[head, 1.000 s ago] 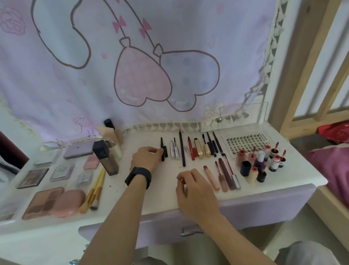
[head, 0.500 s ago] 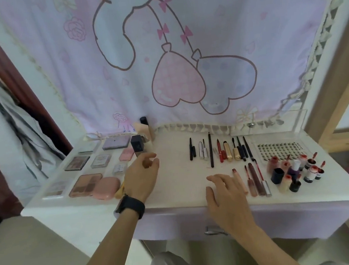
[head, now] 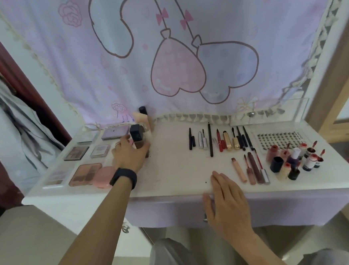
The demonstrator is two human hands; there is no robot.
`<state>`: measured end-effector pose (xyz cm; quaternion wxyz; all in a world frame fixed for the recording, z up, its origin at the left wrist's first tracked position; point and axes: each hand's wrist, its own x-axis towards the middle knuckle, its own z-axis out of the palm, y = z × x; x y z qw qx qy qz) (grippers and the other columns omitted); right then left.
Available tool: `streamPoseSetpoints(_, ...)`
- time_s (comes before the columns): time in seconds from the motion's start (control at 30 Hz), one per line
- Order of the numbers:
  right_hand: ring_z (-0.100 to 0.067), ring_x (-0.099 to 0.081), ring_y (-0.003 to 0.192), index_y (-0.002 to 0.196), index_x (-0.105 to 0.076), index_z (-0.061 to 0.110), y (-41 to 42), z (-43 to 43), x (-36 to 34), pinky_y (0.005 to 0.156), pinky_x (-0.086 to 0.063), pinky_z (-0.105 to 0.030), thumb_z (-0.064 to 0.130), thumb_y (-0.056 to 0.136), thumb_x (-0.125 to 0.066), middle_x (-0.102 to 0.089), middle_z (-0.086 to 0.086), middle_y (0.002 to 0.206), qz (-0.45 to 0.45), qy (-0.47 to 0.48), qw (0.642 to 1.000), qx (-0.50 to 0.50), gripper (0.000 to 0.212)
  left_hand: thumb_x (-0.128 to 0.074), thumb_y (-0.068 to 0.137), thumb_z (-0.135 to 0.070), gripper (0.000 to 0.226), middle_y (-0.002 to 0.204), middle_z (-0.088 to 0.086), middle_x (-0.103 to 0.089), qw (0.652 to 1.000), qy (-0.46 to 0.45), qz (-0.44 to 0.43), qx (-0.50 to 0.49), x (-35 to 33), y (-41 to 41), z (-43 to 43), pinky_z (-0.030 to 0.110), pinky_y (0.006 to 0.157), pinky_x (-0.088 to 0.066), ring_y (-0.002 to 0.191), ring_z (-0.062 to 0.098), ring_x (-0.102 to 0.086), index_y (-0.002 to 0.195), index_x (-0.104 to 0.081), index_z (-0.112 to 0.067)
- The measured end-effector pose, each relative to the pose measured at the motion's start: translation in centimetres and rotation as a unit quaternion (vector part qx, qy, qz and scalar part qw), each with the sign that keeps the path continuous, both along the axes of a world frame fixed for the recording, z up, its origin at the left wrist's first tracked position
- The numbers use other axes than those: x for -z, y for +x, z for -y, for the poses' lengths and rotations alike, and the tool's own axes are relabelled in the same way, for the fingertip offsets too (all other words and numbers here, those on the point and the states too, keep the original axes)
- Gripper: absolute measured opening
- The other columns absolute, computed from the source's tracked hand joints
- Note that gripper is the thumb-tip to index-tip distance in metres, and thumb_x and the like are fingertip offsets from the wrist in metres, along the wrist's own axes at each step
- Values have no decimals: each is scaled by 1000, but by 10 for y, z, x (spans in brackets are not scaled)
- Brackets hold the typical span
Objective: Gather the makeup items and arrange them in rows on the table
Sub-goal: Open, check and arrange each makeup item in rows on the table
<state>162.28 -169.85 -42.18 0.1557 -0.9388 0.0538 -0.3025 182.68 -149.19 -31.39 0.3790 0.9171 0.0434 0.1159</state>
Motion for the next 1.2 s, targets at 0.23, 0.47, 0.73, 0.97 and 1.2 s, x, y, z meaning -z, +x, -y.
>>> streamPoseSetpoints(0.23,-30,-53,135,139,-57,-2,-2,1,-2,115,-39,-41,40,102,-42,-57,-15,144,1,-29,1000,7,58,-69,88,-36,24,98,-3,-66,998,-47,2,46,-3,-6,2,27,63,-46,88,22,-61,105,-61,-21)
streamPoseSetpoints(0.47,-28,-49,138,142,-55,1,-6,4,-9,117,-32,-38,39,100,-51,-54,-12,148,-31,16,999,-8,56,-69,92,-31,22,103,-6,-69,973,-162,21,165,-1,-72,17,29,87,-46,98,11,-63,109,-65,-18)
streamPoseSetpoints(0.73,15,-32,132,145,-48,25,-12,11,-49,114,-34,-31,45,105,-43,-51,10,147,-62,294,951,-67,45,-69,89,-31,28,109,-3,-74,912,-266,-70,305,7,-141,46,32,94,-51,104,13,-67,115,-65,-24)
streamPoseSetpoints(0.97,-1,-69,81,110,-59,43,-15,39,-111,65,-49,-13,72,94,-42,-71,20,92,-63,404,901,-142,36,-63,82,-53,30,104,-9,-70,900,-173,-113,385,8,-149,62,32,88,-56,95,8,-68,111,-61,-45)
streamPoseSetpoints(1.2,1,-61,61,103,-63,39,-10,53,-121,64,-46,-20,67,93,-49,-69,11,77,-154,340,917,-140,33,-66,92,-44,16,102,-10,-73,874,-142,-165,434,-6,-153,75,39,90,-59,95,8,-69,107,-66,-40)
